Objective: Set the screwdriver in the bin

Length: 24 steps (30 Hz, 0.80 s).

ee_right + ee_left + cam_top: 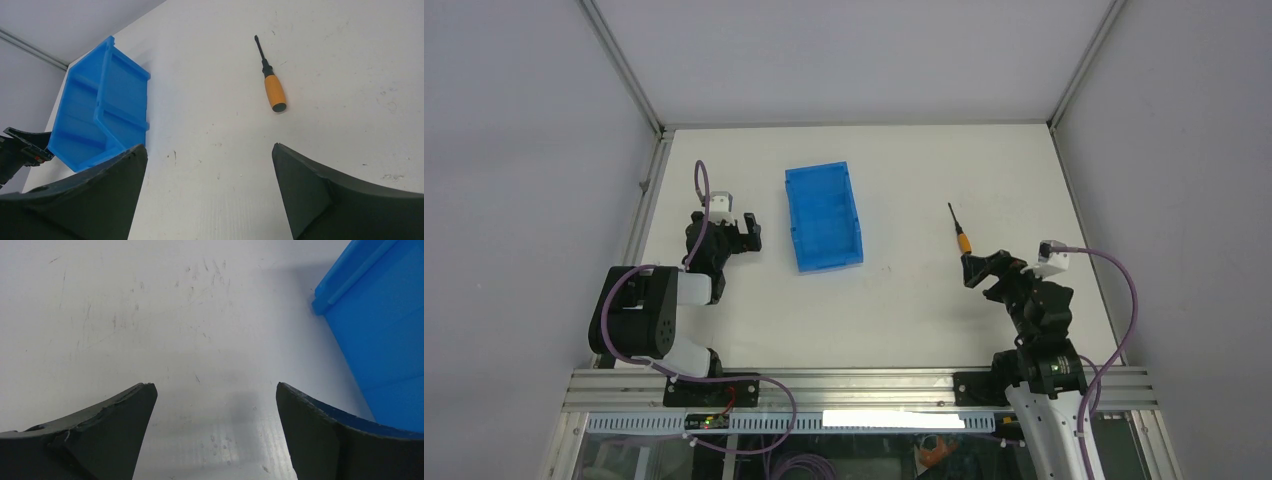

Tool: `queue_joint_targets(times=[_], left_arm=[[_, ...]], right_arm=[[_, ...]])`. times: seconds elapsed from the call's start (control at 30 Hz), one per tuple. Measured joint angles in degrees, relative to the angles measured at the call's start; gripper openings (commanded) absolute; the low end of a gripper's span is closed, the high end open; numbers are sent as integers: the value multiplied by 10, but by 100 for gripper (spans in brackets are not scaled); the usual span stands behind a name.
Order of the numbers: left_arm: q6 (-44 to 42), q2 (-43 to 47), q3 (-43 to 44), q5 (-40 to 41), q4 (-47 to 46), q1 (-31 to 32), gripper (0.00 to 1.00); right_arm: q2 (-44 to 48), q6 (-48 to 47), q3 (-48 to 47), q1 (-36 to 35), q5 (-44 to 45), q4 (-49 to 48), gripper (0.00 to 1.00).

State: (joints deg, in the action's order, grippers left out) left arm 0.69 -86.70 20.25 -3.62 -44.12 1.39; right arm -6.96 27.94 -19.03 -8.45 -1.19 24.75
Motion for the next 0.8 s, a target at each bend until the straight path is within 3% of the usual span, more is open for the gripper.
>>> queue_joint_targets(times=[0.27, 0.43, 0.6, 0.8], left_arm=[[0, 0, 0, 0, 0, 0, 99], [0, 0, 0, 0, 0, 0, 99], [0, 0, 0, 0, 0, 0, 99], [0, 0, 0, 0, 0, 0, 99]], right_arm=[[-2, -14, -18, 0, 0, 4, 99], [-76, -49, -110, 0, -18, -40, 99], [-287, -108, -328, 0, -24, -30, 99], [-618, -187, -692, 1, 20, 163, 99]])
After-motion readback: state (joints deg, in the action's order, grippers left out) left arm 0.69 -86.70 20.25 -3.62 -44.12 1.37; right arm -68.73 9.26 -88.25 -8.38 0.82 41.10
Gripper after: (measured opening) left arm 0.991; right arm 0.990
